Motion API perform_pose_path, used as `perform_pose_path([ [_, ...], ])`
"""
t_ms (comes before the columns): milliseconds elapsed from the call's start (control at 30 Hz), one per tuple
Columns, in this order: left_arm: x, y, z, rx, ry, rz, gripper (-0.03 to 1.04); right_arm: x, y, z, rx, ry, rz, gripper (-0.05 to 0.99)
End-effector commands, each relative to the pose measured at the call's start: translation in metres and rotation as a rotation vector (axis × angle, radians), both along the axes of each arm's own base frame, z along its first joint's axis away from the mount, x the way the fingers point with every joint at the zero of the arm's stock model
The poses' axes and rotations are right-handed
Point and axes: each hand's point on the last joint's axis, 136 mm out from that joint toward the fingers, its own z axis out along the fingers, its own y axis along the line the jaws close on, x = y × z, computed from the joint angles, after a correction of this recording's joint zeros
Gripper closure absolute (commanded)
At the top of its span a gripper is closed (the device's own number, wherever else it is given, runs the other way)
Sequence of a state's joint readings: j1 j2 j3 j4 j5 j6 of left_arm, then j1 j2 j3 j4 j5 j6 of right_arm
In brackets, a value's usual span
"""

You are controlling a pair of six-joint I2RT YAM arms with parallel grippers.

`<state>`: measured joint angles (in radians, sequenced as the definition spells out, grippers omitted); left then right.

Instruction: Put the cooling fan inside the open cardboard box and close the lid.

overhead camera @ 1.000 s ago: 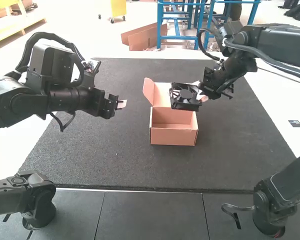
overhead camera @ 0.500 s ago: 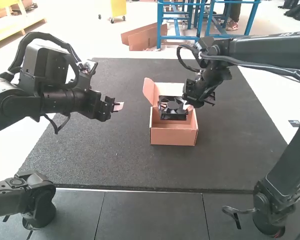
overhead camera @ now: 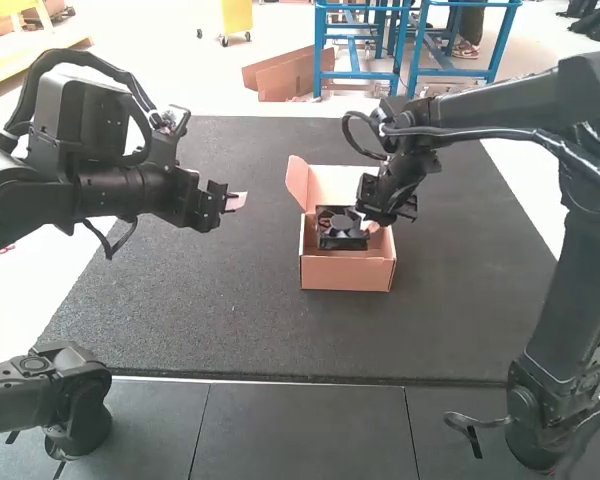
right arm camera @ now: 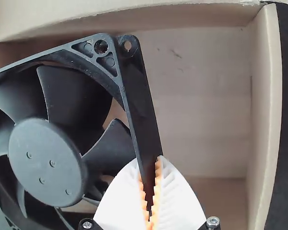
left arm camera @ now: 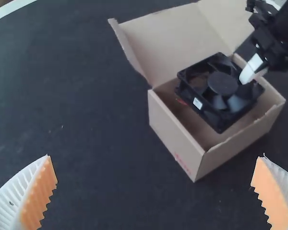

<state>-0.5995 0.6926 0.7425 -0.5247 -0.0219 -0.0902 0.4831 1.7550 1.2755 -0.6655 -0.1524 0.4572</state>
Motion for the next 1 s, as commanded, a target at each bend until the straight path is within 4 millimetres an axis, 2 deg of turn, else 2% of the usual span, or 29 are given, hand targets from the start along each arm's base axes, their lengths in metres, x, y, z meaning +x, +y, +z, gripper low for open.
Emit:
perform_pose_path([
  [0, -0.001, -0.001, 0.026, -0.031, -0.059, -0.011, 0.05, 0.010, 0.006, 0.007, 0.014, -0.027, -0.003, 0.95],
  [267, -0.001, 0.000, 0.037, -0.046, -0.079, -0.009, 0.05, 0.006, -0.001, -0.022, -0.029, 0.020, -0.012, 0.95],
  [300, 0.000, 0.000, 0.038, -0.048, -0.081, -0.007, 0.05, 0.005, 0.001, -0.024, -0.023, 0.026, -0.011, 0.92],
  [433, 0.001, 0.000, 0.047, -0.063, -0.099, -0.003, 0.05, -0.001, 0.010, -0.029, 0.033, 0.078, 0.006, 0.47],
  [567, 0.003, 0.001, 0.053, -0.073, -0.109, 0.007, 0.05, 0.001, 0.011, -0.026, 0.043, 0.081, 0.010, 0.18],
  [600, 0.005, 0.002, 0.055, -0.074, -0.115, 0.022, 0.05, 0.002, 0.013, -0.022, 0.055, 0.080, 0.021, 0.13],
  [667, 0.010, 0.005, 0.062, -0.083, -0.137, 0.044, 0.06, 0.001, 0.021, -0.008, 0.095, 0.079, 0.066, 0.10],
  [733, 0.015, 0.007, 0.065, -0.085, -0.147, 0.060, 0.06, 0.000, 0.029, 0.019, 0.139, 0.068, 0.112, 0.07],
  [800, 0.024, 0.006, 0.060, -0.071, -0.129, 0.074, 0.06, 0.001, 0.033, 0.047, 0.168, 0.025, 0.164, 0.04],
  [900, 0.037, 0.006, 0.056, -0.052, -0.101, 0.098, 0.06, 0.008, 0.025, 0.084, 0.175, -0.083, 0.214, 0.04],
  [967, 0.047, 0.006, 0.056, -0.049, -0.087, 0.117, 0.06, 0.007, 0.015, 0.100, 0.144, -0.150, 0.256, 0.04],
])
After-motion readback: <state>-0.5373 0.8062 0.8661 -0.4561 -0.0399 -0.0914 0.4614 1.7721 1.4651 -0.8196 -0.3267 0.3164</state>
